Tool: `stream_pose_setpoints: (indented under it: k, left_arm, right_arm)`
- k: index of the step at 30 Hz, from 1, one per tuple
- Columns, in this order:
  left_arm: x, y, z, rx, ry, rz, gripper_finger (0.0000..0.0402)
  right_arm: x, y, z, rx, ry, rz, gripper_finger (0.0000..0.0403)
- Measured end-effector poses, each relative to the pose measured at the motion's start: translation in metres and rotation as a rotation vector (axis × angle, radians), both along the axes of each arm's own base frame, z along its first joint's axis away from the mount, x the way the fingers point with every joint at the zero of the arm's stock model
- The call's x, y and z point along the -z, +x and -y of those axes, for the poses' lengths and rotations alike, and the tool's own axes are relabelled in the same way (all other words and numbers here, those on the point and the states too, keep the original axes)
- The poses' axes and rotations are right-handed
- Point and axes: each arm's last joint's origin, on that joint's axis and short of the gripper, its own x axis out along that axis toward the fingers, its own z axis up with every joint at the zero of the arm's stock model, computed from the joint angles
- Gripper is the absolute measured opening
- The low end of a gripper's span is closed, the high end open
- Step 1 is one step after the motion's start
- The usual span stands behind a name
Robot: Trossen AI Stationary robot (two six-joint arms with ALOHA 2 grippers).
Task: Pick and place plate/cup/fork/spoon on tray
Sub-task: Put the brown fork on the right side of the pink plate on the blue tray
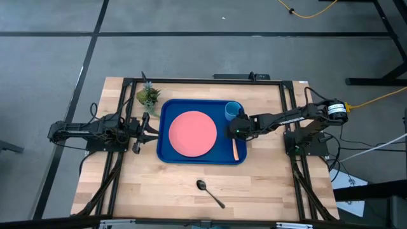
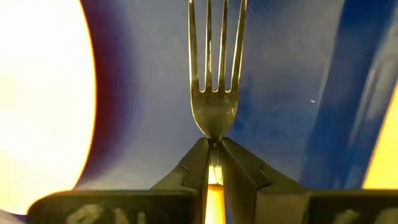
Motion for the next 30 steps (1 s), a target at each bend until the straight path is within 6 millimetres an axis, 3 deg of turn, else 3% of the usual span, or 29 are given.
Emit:
stream_pose_setpoints:
  k: [30]
  left_arm:
    - [0.0000, 0.0000, 0.0000, 0.000, 0.000, 0.000, 0.0080]
  right_arm:
    - [0.0016, -0.0036, -0.0033, -0.012, 0.004, -0.042, 0.0045]
